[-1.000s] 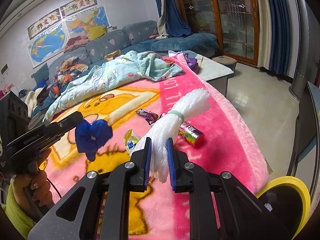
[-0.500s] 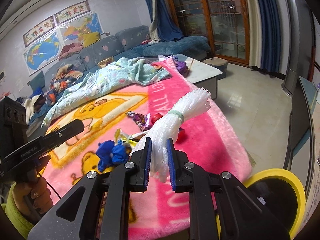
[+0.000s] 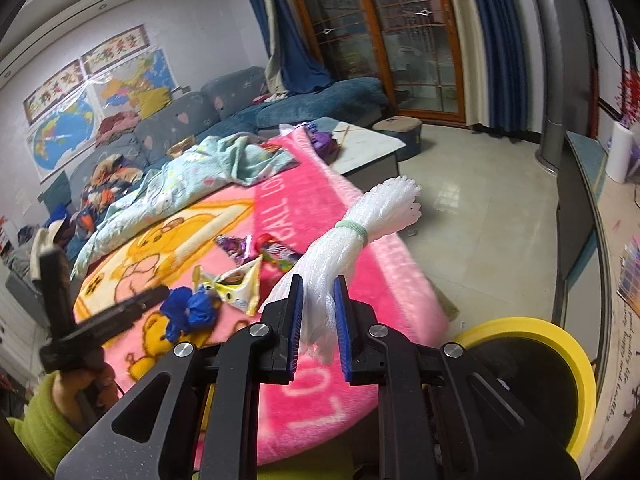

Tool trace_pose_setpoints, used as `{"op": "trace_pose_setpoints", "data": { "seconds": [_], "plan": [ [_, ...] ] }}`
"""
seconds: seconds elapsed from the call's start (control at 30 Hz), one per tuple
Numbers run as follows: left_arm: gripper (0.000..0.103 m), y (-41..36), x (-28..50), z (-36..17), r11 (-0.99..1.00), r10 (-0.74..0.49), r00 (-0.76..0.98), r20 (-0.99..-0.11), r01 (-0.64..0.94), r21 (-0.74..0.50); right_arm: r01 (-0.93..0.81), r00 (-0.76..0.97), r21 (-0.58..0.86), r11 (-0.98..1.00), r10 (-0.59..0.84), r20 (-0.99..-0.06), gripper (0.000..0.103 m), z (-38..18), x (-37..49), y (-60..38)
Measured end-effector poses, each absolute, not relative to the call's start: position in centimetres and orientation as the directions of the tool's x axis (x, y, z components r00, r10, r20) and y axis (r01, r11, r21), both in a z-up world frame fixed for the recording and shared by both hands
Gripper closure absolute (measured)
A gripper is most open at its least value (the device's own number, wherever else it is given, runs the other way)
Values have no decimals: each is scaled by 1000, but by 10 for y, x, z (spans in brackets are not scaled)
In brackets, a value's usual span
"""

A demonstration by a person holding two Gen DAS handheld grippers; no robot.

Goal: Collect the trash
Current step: 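Lift both held bags and carry them toward the yellow bin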

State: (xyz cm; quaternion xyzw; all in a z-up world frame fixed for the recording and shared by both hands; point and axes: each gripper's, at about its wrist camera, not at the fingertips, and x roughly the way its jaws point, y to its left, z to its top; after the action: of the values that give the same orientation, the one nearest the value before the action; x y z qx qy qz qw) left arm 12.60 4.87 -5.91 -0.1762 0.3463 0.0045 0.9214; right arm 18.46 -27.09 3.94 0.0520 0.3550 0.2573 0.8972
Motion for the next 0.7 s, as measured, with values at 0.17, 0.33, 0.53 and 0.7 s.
{"op": "trace_pose_setpoints", "data": {
  "seconds": [0.17,0.33,0.53,0.7],
  "plan": [
    [51,52,140,-82,936,-113,714,-691,-157,-315,-390,628,292,874,484,-610,88,37,183,-291],
    [91,41,135,-85,941,-137,697,-704,-131,-313,-354,644,306,884,467,-606,88,38,180,-311],
    [91,14,128,-63,935,-231,719,-655,-21,-353,-325,658,306,895,447,-606,88,38,175,-328],
    [91,-18,126,-47,923,-316,712,-627,78,-376,-304,657,306,902,431,-619,88,34,174,-338]
  ]
}}
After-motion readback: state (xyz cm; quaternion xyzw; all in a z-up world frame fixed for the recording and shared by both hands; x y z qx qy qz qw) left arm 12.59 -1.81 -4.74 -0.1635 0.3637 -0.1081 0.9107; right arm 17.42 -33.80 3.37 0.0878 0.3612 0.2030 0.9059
